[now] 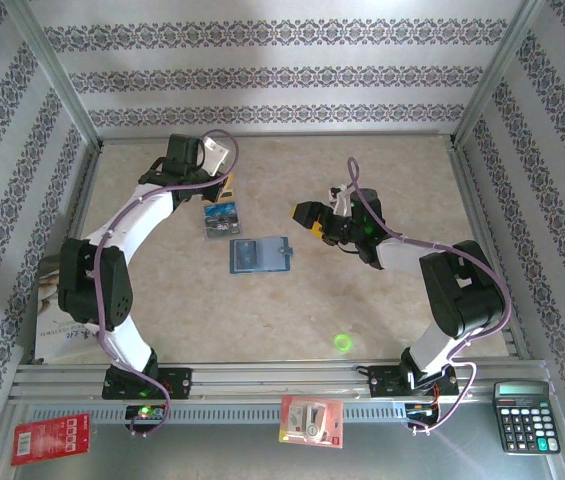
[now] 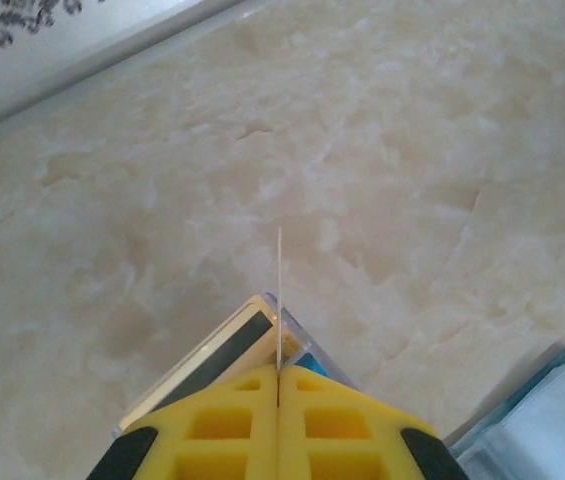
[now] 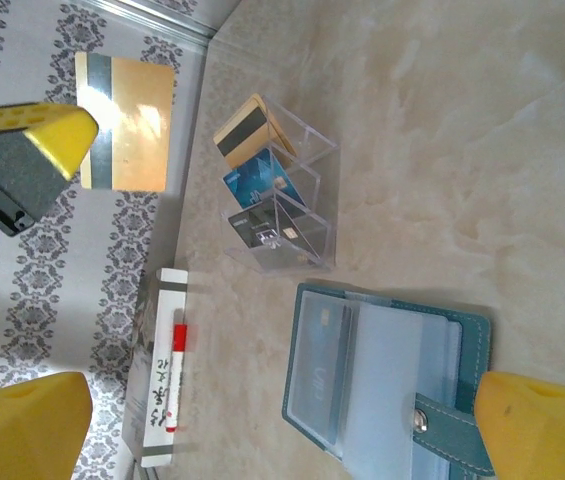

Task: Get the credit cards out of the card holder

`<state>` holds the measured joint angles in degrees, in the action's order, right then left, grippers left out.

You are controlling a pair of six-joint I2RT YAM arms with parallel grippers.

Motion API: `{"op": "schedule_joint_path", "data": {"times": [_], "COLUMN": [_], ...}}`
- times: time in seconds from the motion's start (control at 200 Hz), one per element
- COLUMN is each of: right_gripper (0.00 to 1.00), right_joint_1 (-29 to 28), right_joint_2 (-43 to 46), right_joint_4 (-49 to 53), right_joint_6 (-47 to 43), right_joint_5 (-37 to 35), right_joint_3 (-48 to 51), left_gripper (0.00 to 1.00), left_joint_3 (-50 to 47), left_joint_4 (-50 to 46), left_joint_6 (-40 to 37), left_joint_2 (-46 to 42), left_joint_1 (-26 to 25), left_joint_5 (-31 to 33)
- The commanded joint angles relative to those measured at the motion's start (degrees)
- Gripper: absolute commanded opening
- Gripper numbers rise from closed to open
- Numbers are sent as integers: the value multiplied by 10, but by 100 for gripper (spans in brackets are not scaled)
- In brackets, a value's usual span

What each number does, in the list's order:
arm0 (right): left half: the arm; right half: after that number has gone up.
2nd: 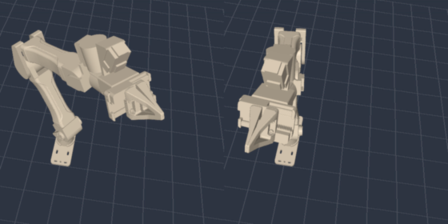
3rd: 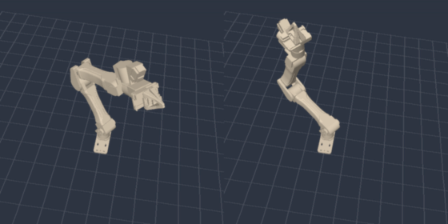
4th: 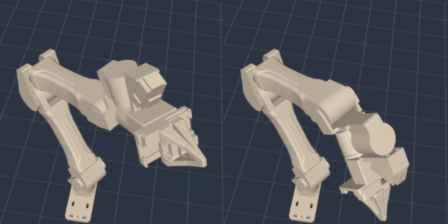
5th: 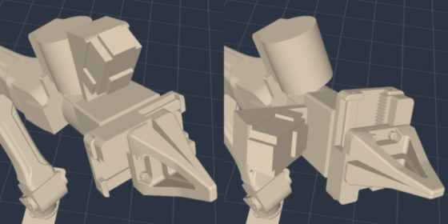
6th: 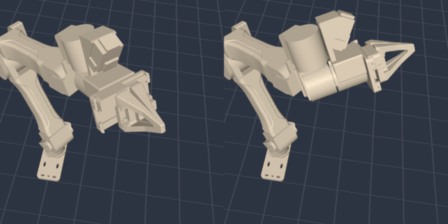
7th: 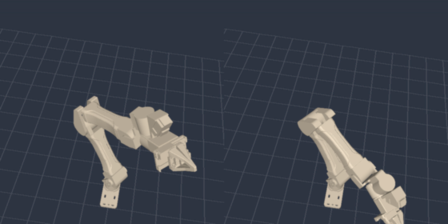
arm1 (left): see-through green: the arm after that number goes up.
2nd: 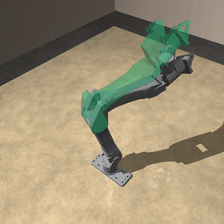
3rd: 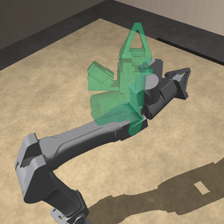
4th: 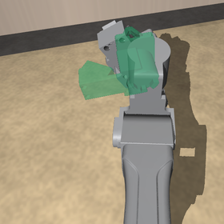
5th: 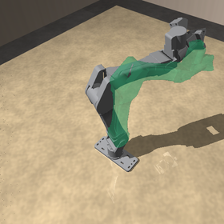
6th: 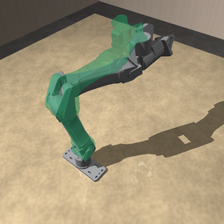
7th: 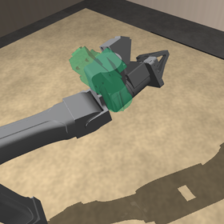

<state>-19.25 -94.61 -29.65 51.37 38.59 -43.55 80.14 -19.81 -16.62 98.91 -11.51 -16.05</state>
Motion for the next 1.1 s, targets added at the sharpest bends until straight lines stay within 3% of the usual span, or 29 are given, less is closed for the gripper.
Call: {"op": "schedule_joint_path", "data": {"times": [0.0,0.215,0.46,0.724,1.094], "right_gripper": [98,98,98,98,98], "right_joint_1": [3,6,14,14,11], "right_joint_2": [4,-13,-23,2,23], "right_joint_4": [7,8,-1,11,29], "right_joint_6": [-26,-24,-7,-10,-10], "right_joint_5": [14,21,29,20,23], "right_joint_3": [-9,-24,-30,-18,-11], "left_gripper": [0,0,0,0,0], "left_joint_3": [35,94,152,273,380], "left_joint_4": [-42,-136,-237,-336,-420], "left_joint_6": [-155,-337,-485,-560,-591], "left_joint_2": [18,62,114,190,264], "left_joint_1": [7,27,44,52,52], "left_joint_5": [-22,-80,-104,-96,-97]}}
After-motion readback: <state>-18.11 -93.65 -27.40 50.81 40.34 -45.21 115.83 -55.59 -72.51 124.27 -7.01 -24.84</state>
